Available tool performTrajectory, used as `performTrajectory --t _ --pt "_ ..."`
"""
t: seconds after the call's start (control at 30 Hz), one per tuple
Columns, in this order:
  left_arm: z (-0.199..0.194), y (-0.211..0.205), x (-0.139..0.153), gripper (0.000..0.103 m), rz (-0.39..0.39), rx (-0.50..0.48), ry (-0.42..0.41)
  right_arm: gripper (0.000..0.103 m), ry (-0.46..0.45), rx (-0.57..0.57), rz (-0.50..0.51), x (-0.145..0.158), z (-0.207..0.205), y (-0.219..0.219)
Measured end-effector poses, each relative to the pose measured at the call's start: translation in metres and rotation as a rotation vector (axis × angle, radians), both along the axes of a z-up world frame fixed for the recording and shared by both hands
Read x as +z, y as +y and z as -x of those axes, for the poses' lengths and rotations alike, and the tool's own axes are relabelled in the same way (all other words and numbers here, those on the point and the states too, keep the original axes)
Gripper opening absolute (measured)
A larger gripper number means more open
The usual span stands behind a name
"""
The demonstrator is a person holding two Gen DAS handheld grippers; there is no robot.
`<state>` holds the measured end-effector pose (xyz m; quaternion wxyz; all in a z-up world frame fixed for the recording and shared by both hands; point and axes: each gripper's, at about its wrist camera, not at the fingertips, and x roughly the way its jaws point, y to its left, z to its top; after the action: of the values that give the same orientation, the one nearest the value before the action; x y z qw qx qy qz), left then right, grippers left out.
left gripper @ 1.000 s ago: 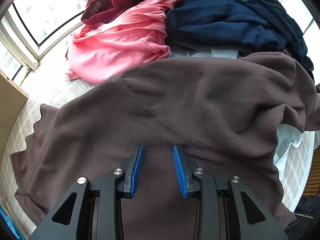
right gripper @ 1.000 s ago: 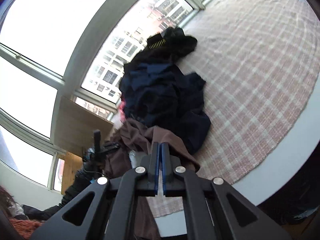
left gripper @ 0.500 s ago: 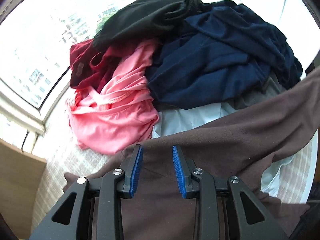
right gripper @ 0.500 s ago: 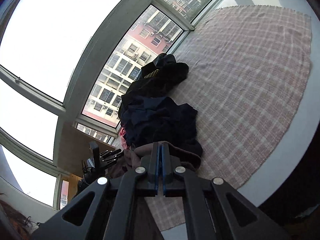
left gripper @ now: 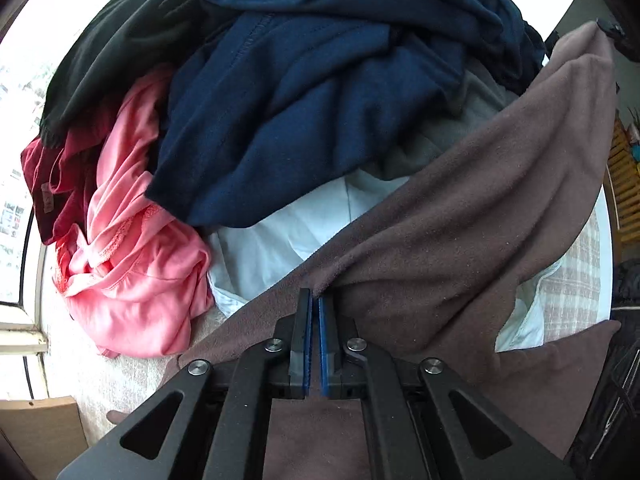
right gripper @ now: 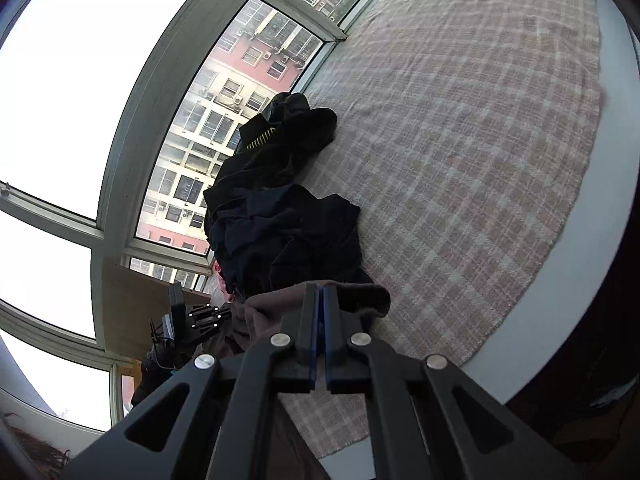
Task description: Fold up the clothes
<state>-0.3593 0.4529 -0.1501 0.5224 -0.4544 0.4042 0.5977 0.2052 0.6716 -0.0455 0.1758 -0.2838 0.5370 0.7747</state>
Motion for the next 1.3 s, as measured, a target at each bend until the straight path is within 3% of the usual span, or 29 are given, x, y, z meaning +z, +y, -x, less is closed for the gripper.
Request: performTrajectory --t 0.13,0.2,0.27,0.3,0.43,0.5,0.6,0.67,0.77,0.83,0.97,1.03,1.13,1.3 --pt "0.031 -0.010 0.035 0.004 -0.145 0.140 0.016 0.003 -0.052 -0.020 0.036 -0.028 0.011 0.015" --pt "0.048 -0.008 0.030 0.005 -0.138 0.221 0.032 0.004 -0.124 0.005 0.035 -0.051 0.028 0.027" --pt "0.055 -0.003 0.018 0.004 -0.078 0.251 0.140 0.005 -0.197 0.029 0.033 -0.075 0.046 0.040" --pt "0.057 -0.002 0.013 0.004 -0.056 0.258 0.144 0.007 -0.216 0.044 0.029 -0.084 0.050 0.043" --pt "0.032 -0.017 0.021 0.008 -0.057 0.248 0.124 0.031 -0.178 0.148 -0.028 -0.092 0.032 0.024" --pt "0.017 -0.019 0.033 0.008 -0.074 0.234 0.100 0.032 -0.220 0.198 -0.100 -0.095 0.023 0.011" --pt "-0.029 0.003 0.048 0.013 -0.093 0.109 0.091 0.032 -0.279 0.266 -0.178 -0.104 0.023 0.000" --pt "-0.095 0.025 0.067 0.029 -0.075 -0.013 0.102 0.032 -0.255 0.301 -0.212 -0.106 0.033 0.002" --pt "-0.162 0.060 0.081 0.034 -0.071 -0.211 0.145 0.036 -0.223 0.350 -0.248 -0.110 0.051 0.008" --pt "-0.186 0.082 0.083 0.038 -0.063 -0.299 0.164 0.037 -0.202 0.384 -0.238 -0.114 0.064 0.013" --pt "-0.161 0.109 0.055 0.038 -0.013 -0.357 0.200 0.035 -0.133 0.430 -0.181 -0.121 0.078 0.020" --pt "-0.163 0.116 0.054 0.036 0.020 -0.358 0.181 0.005 -0.100 0.434 -0.147 -0.118 0.077 0.022" --pt "-0.167 0.125 0.052 0.008 0.069 -0.360 0.153 0.005 -0.027 0.406 -0.090 -0.101 0.065 0.026" --pt "-0.161 0.108 0.090 0.008 0.020 -0.298 0.108 0.005 0.117 0.407 -0.012 -0.047 0.042 0.022"
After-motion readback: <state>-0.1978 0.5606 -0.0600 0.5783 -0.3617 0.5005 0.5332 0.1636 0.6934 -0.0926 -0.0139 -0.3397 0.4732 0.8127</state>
